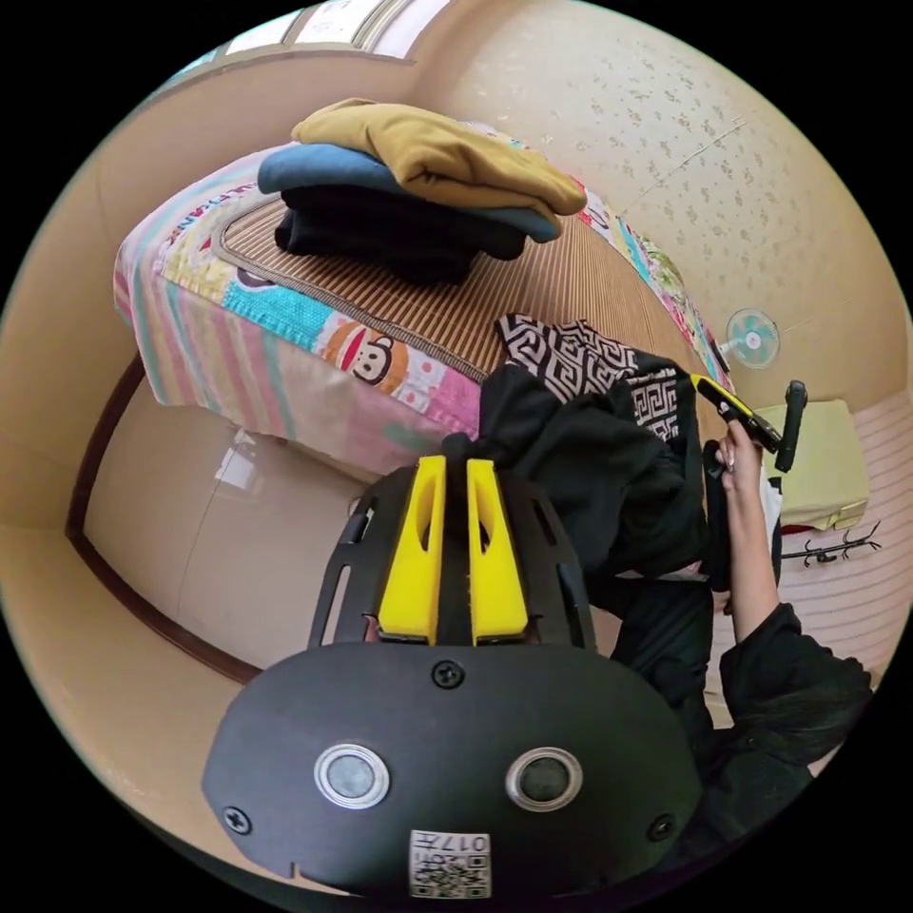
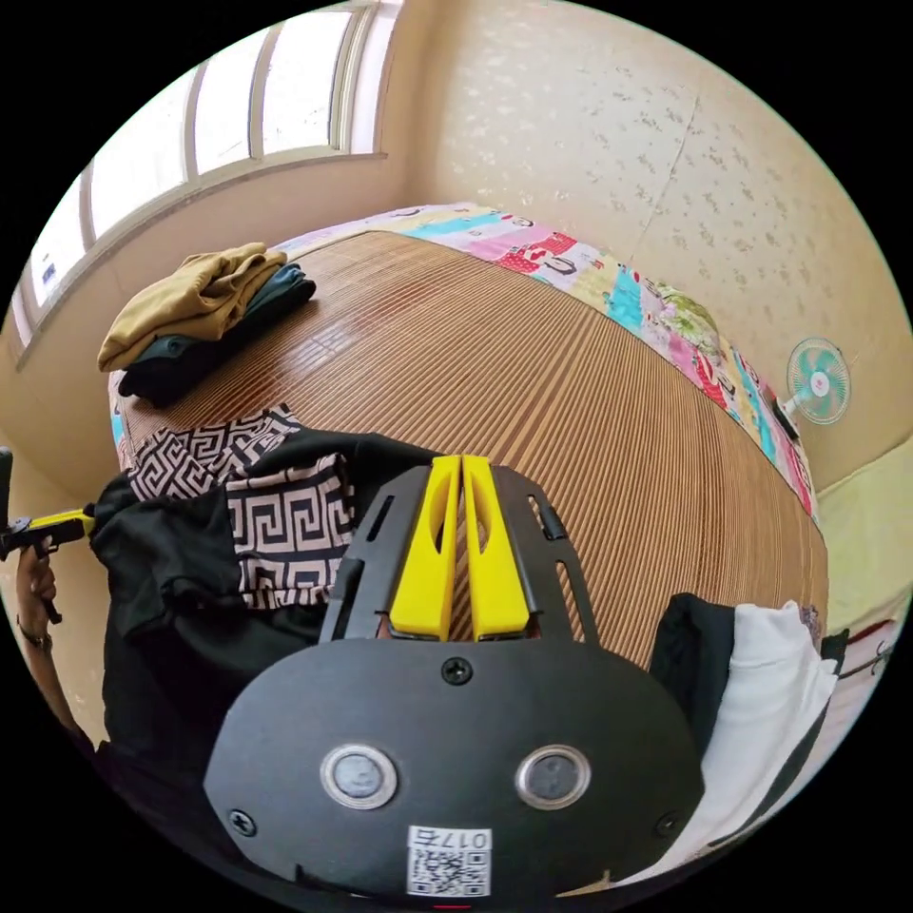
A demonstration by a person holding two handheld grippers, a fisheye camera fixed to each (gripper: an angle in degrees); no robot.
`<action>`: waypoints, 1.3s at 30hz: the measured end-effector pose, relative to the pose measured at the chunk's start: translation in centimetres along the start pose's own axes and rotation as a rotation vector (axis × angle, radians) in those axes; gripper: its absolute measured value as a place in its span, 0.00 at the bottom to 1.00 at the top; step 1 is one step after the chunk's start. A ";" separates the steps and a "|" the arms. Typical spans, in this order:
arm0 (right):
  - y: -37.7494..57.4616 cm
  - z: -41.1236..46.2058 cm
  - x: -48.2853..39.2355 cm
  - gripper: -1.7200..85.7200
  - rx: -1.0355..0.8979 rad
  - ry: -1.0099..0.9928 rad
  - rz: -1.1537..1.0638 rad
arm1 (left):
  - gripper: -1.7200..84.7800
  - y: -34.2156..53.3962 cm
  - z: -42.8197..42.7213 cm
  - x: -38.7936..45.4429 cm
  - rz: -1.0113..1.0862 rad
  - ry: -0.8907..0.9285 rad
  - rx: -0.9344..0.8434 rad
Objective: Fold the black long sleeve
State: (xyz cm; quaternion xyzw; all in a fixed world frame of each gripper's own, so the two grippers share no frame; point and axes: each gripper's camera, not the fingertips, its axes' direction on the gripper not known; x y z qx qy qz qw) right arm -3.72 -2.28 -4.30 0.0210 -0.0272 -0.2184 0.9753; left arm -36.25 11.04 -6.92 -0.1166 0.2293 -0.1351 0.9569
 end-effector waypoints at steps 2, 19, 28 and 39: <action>0.0 2.6 -0.1 0.04 -0.124 0.067 0.016 | 0.13 0.4 0.0 -0.2 0.005 0.026 0.022; 4.2 1.7 1.6 0.05 -0.283 -0.308 0.000 | 0.05 2.3 0.0 -3.1 0.295 0.124 -0.041; 11.5 -25.3 5.6 0.04 0.476 -0.056 0.155 | 0.02 5.8 -15.0 -3.9 0.371 0.569 0.448; 24.7 -48.9 11.0 0.03 0.987 0.023 0.300 | 0.01 11.3 -33.7 7.0 0.576 0.659 0.954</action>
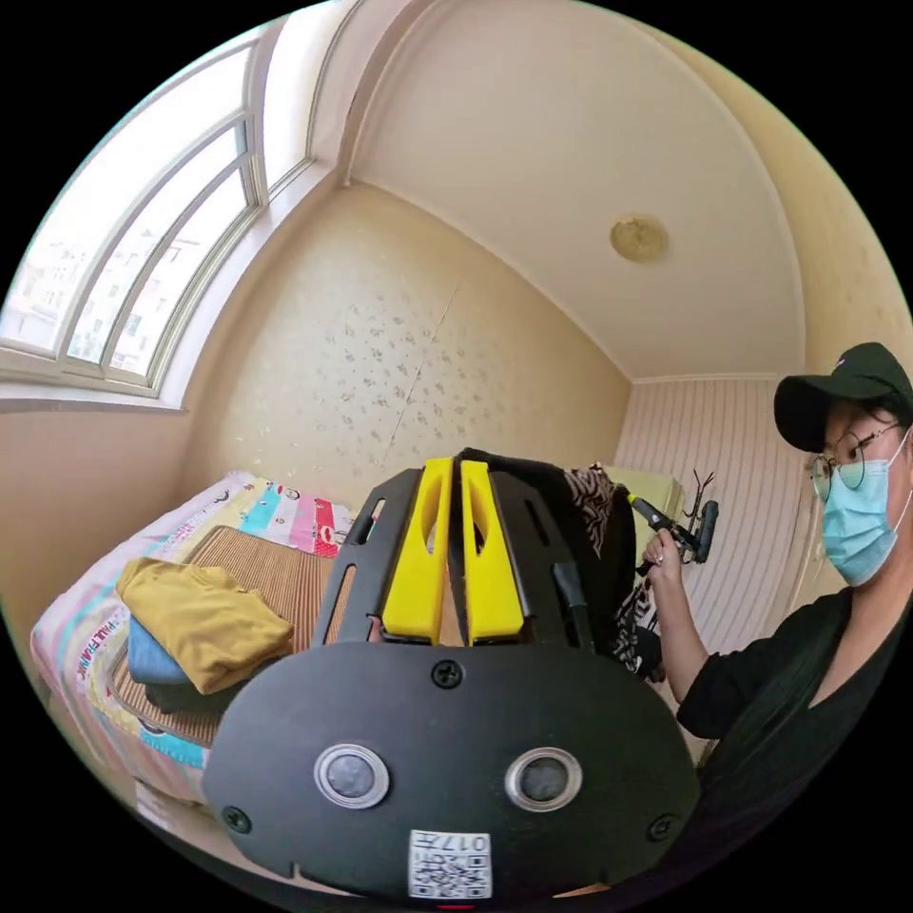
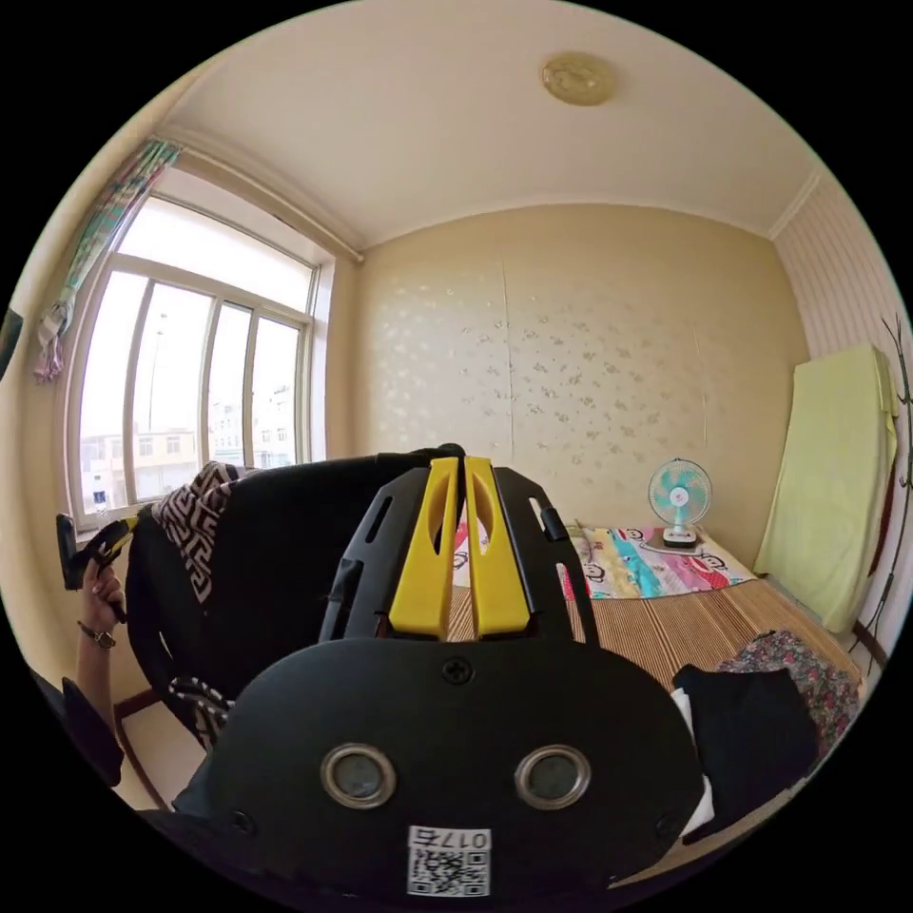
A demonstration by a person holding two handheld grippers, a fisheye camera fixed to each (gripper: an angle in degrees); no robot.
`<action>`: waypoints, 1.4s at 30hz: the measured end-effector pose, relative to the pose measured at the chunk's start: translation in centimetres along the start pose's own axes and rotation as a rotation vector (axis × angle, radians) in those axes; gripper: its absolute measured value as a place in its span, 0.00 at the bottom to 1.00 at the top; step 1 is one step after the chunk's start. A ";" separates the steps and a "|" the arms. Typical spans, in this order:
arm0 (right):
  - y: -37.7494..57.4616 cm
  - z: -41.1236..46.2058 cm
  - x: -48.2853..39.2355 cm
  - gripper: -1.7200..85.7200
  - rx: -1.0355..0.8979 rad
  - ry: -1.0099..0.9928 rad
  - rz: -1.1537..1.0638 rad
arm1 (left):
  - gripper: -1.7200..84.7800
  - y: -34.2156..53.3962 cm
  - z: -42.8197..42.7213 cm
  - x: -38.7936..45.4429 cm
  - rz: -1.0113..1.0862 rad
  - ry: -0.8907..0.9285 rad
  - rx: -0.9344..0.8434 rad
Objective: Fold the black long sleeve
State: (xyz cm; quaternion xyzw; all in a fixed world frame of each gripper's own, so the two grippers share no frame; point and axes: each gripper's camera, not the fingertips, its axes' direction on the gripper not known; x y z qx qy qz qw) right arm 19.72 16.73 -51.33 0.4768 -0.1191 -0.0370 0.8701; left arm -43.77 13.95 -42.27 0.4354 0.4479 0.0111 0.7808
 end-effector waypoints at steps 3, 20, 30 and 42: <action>-0.9 -6.2 -0.8 0.04 0.148 -0.023 -0.005 | 0.01 -1.6 -0.7 5.1 0.112 -0.105 0.090; 11.1 36.0 9.5 0.04 -0.768 0.098 -0.190 | 0.06 4.3 31.3 -17.1 -0.055 -0.459 -0.659; 31.2 35.2 0.3 0.09 -0.950 -0.180 -0.138 | 0.12 25.3 35.1 -14.5 0.036 -0.301 -1.042; 37.3 24.9 -0.7 0.06 -1.235 -0.039 -0.163 | 0.12 26.3 15.6 -18.7 -0.544 -0.358 -0.781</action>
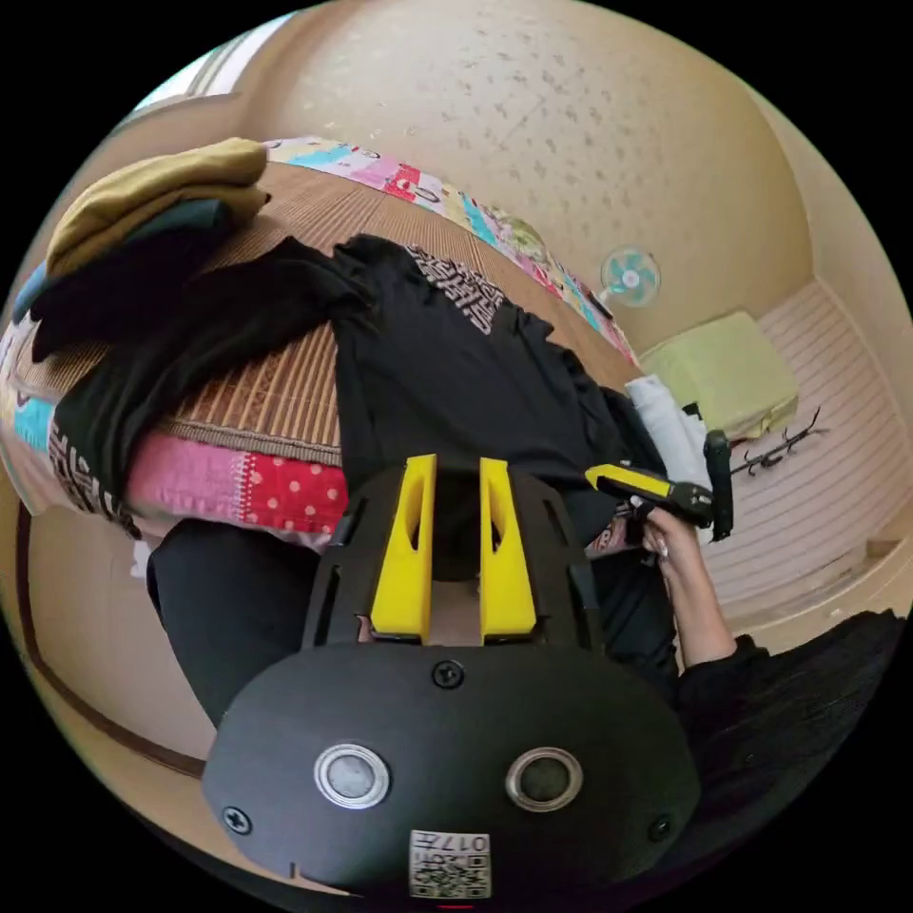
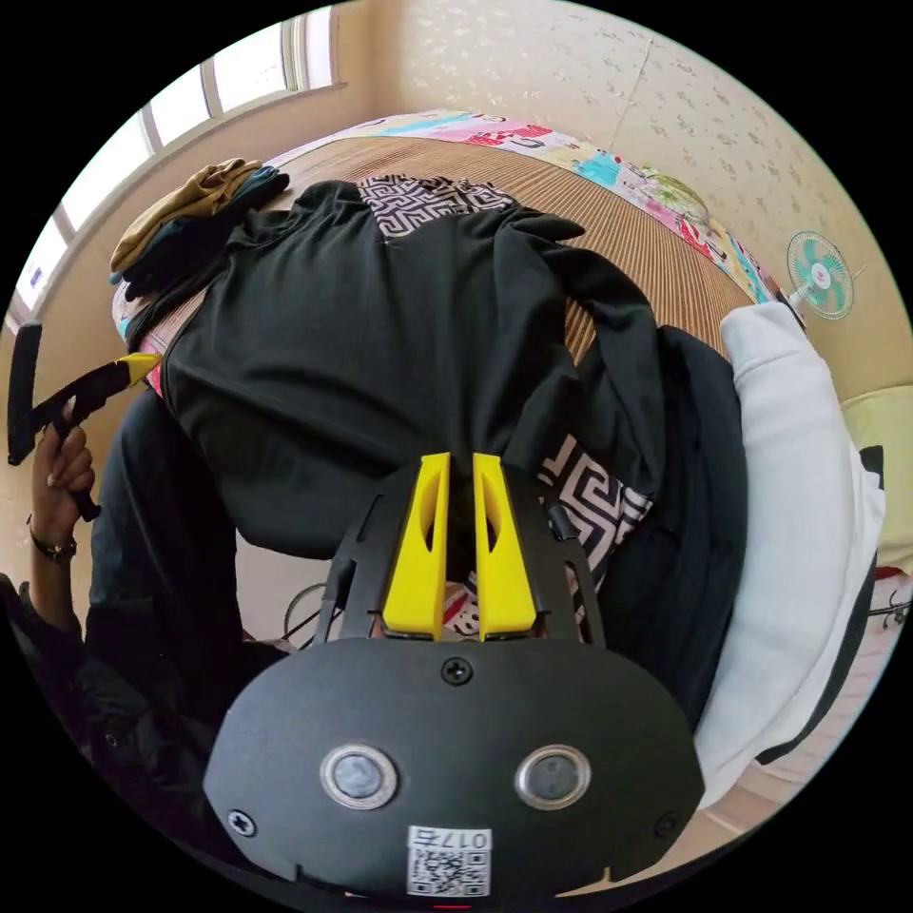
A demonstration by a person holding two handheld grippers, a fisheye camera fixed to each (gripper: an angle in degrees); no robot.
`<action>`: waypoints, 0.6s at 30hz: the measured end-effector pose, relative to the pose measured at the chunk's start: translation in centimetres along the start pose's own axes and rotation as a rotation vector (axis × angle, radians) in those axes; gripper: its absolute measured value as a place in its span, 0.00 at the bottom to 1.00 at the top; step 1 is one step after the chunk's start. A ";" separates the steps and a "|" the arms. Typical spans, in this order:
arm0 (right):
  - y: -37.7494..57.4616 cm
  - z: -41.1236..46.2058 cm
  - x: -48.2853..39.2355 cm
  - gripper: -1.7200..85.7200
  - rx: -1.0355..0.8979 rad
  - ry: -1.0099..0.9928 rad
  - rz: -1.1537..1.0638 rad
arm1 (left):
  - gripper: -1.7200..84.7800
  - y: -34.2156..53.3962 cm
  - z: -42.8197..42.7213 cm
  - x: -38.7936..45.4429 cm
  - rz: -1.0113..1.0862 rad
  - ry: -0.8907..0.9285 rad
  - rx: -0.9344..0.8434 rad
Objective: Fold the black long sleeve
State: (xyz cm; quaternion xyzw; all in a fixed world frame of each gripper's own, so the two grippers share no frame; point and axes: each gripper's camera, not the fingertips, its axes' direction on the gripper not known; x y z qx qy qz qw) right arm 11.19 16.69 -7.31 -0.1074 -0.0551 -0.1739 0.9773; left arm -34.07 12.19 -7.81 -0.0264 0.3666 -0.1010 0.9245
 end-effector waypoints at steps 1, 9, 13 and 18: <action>0.4 -0.8 0.5 0.06 0.041 -0.040 0.030 | 0.13 0.4 -2.6 -3.9 -0.180 0.022 0.088; -3.0 -1.6 -1.1 0.06 0.169 -0.132 -0.020 | 0.20 4.9 -4.5 -22.2 -0.925 0.433 0.358; -5.6 -0.6 -2.0 0.06 0.258 -0.087 -0.037 | 0.09 7.9 -2.1 -25.2 -1.160 0.649 0.604; -7.2 2.3 -2.3 0.07 0.125 -0.181 -0.047 | 0.02 6.6 -10.4 -20.4 -0.836 0.339 0.861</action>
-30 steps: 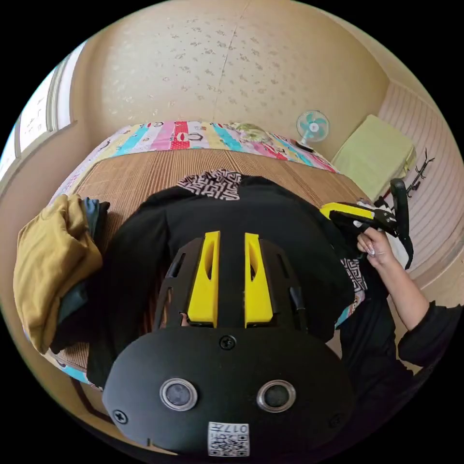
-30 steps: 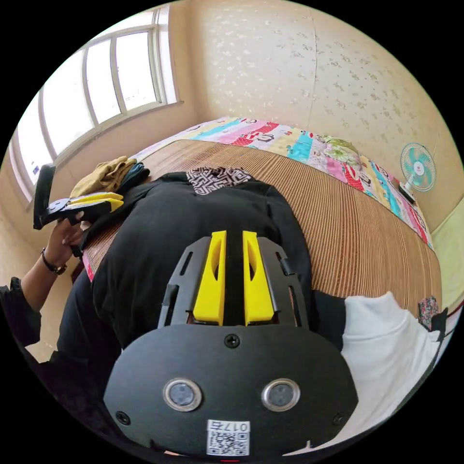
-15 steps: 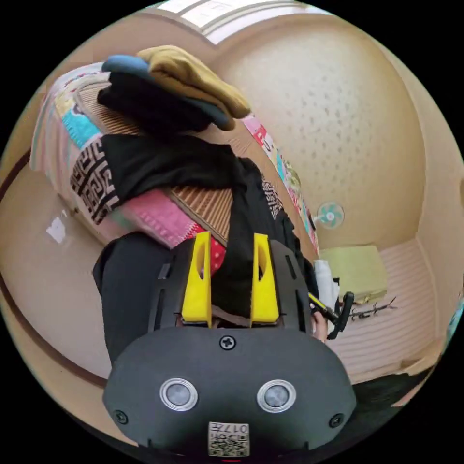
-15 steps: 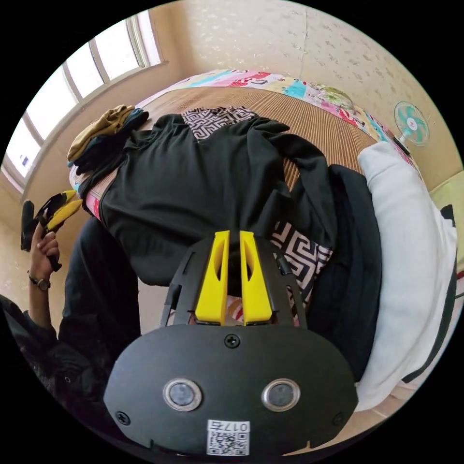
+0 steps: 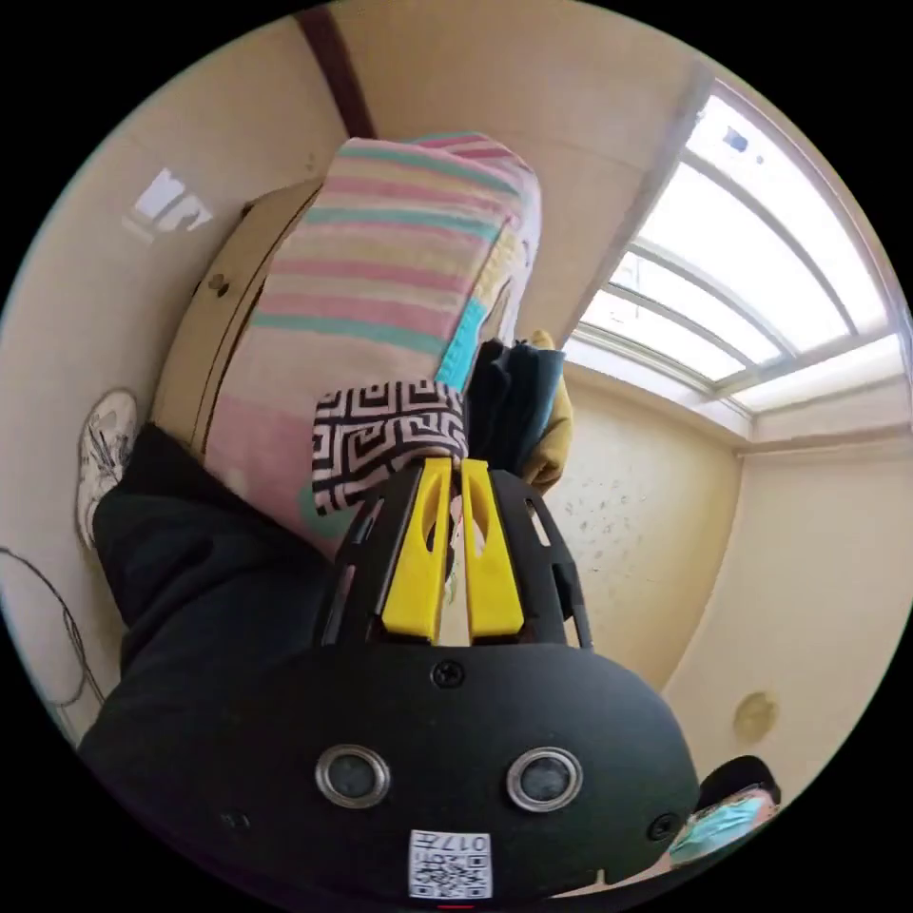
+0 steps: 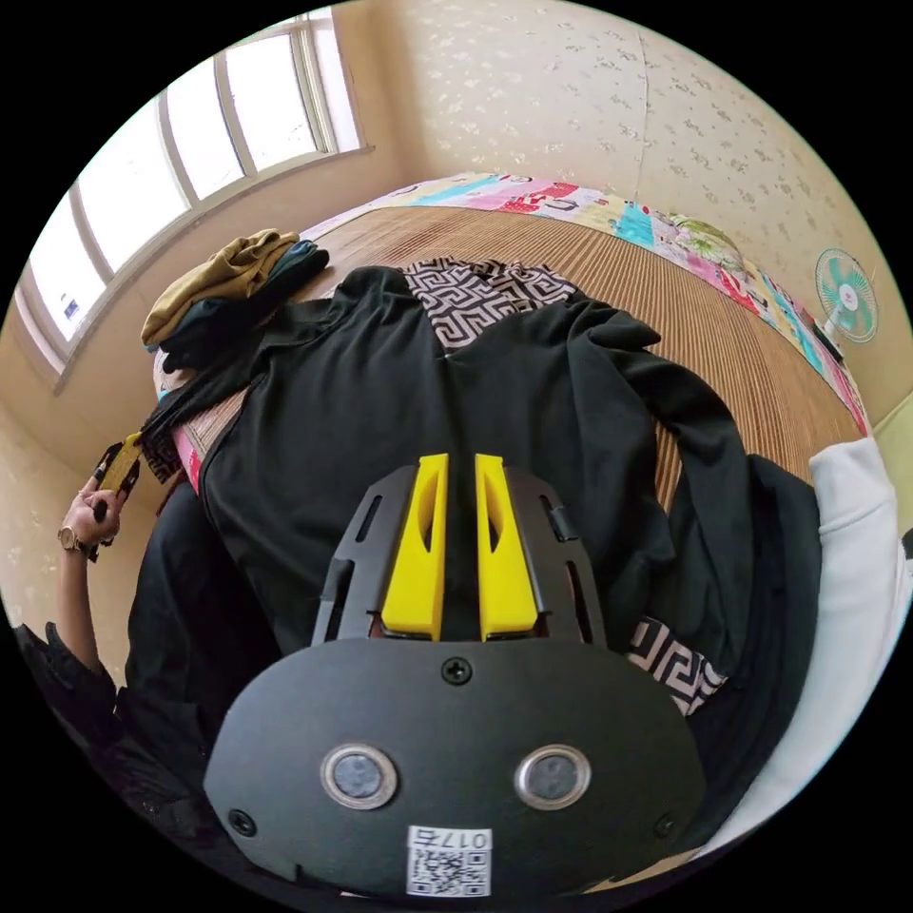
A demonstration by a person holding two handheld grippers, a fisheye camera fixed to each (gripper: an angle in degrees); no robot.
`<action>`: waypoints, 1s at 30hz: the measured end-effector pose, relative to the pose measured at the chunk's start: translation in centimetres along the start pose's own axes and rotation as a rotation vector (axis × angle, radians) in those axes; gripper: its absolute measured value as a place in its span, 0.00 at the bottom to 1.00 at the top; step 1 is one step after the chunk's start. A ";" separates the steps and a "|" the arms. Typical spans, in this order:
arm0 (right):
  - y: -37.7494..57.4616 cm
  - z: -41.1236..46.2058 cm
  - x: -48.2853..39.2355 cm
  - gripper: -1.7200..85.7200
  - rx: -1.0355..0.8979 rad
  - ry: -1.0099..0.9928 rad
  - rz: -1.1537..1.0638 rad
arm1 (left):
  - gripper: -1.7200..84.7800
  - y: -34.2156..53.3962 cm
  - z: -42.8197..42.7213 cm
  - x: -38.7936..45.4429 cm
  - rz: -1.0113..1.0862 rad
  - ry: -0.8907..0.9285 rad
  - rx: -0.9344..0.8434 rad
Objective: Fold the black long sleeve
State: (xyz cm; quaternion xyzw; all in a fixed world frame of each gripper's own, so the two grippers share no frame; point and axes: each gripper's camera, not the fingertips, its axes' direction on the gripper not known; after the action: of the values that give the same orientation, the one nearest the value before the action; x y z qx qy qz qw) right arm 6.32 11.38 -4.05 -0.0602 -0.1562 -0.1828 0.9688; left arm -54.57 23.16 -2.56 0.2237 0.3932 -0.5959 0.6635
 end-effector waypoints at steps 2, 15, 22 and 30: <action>1.6 0.4 -0.9 0.07 0.067 0.034 0.029 | 0.02 2.2 -1.0 8.3 0.393 -0.010 0.084; 5.8 0.0 1.5 0.04 0.199 -0.073 0.026 | 0.03 38.0 30.5 24.5 1.248 0.175 -0.743; 6.6 0.0 6.5 0.04 0.207 -0.329 0.101 | 0.13 50.8 36.5 16.2 1.474 -0.265 -0.935; 6.8 0.1 8.1 0.04 0.212 -0.397 0.110 | 0.12 42.6 34.3 11.8 1.315 -0.769 -0.737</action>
State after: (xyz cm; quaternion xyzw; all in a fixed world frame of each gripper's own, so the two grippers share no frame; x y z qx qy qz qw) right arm 15.98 14.95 -1.76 -0.0012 -0.3586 -0.0969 0.9285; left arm -4.87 -2.21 1.08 -0.0419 0.0990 0.0430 0.9933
